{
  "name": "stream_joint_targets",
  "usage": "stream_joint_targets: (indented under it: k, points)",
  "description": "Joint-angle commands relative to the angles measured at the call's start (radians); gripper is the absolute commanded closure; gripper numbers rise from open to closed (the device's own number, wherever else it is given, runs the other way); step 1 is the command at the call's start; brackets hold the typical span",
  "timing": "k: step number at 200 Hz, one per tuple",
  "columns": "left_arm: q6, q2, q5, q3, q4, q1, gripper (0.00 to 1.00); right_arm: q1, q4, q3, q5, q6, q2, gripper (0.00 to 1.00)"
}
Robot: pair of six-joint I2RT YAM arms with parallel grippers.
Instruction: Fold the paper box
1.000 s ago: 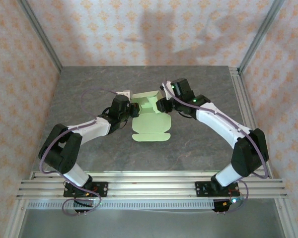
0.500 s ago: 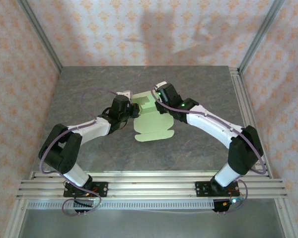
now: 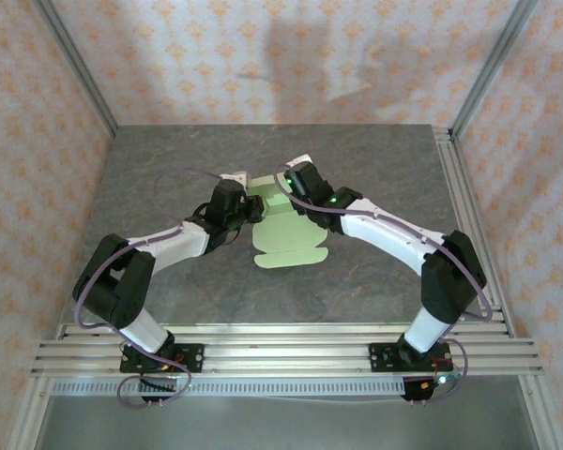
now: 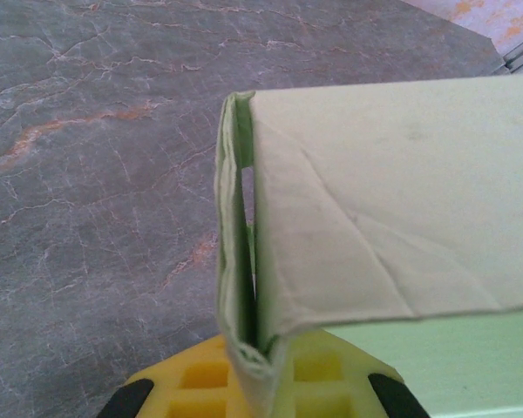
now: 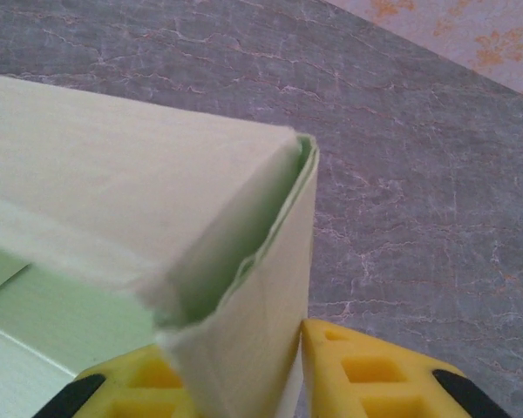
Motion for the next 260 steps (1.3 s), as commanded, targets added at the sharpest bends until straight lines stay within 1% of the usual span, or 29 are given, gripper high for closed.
stream_joint_targets:
  k: [1, 19, 51, 86, 121, 144, 175, 193, 212, 221, 231, 244, 249, 254, 260]
  points:
    - [0.004, -0.023, 0.015, 0.029, 0.032, -0.004, 1.00, 0.003, 0.016, 0.023, 0.015, 0.017, -0.004, 0.71]
    - [0.003, -0.024, 0.015, 0.025, 0.037, -0.004, 1.00, 0.003, 0.006, 0.028, 0.030, 0.018, -0.001, 0.70]
    - [-0.004, -0.020, 0.019, 0.024, 0.045, -0.004, 1.00, 0.015, -0.013, 0.048, 0.128, 0.038, 0.031, 0.72]
    - [-0.012, -0.016, 0.024, 0.028, 0.052, -0.004, 1.00, 0.077, -0.009, 0.084, 0.346, 0.074, 0.093, 0.76]
    - [-0.010, -0.019, 0.027, 0.030, 0.046, -0.004, 1.00, 0.127, -0.010, 0.123, 0.503, 0.094, 0.163, 0.77]
    - [-0.008, -0.021, 0.027, 0.031, 0.043, -0.003, 1.00, 0.156, 0.003, 0.149, 0.612, 0.074, 0.207, 0.83]
    - [-0.011, -0.021, 0.027, 0.032, 0.040, -0.004, 1.00, 0.169, 0.023, 0.158, 0.673, 0.060, 0.242, 0.96]
    - [-0.012, -0.021, 0.026, 0.031, 0.039, -0.004, 1.00, 0.170, 0.029, 0.165, 0.719, 0.051, 0.264, 0.99]
    - [-0.011, -0.022, 0.025, 0.032, 0.038, -0.004, 1.00, 0.170, 0.050, 0.162, 0.746, 0.043, 0.283, 0.99]
    - [-0.011, -0.021, 0.026, 0.030, 0.038, -0.003, 1.00, 0.171, 0.056, 0.160, 0.754, 0.045, 0.290, 0.95]
    - [-0.013, -0.022, 0.026, 0.031, 0.038, -0.004, 1.00, 0.171, 0.063, 0.158, 0.756, 0.048, 0.296, 0.89]
    - [-0.011, -0.024, 0.024, 0.030, 0.038, -0.004, 1.00, 0.170, 0.071, 0.154, 0.757, 0.052, 0.298, 0.87]
    - [-0.010, -0.024, 0.025, 0.029, 0.035, -0.004, 1.00, 0.170, 0.075, 0.151, 0.754, 0.052, 0.299, 0.91]
    - [-0.010, -0.024, 0.024, 0.031, 0.032, -0.004, 1.00, 0.170, 0.079, 0.150, 0.752, 0.052, 0.301, 0.99]
    - [-0.010, -0.024, 0.025, 0.031, 0.032, -0.004, 1.00, 0.169, 0.081, 0.148, 0.751, 0.054, 0.302, 1.00]
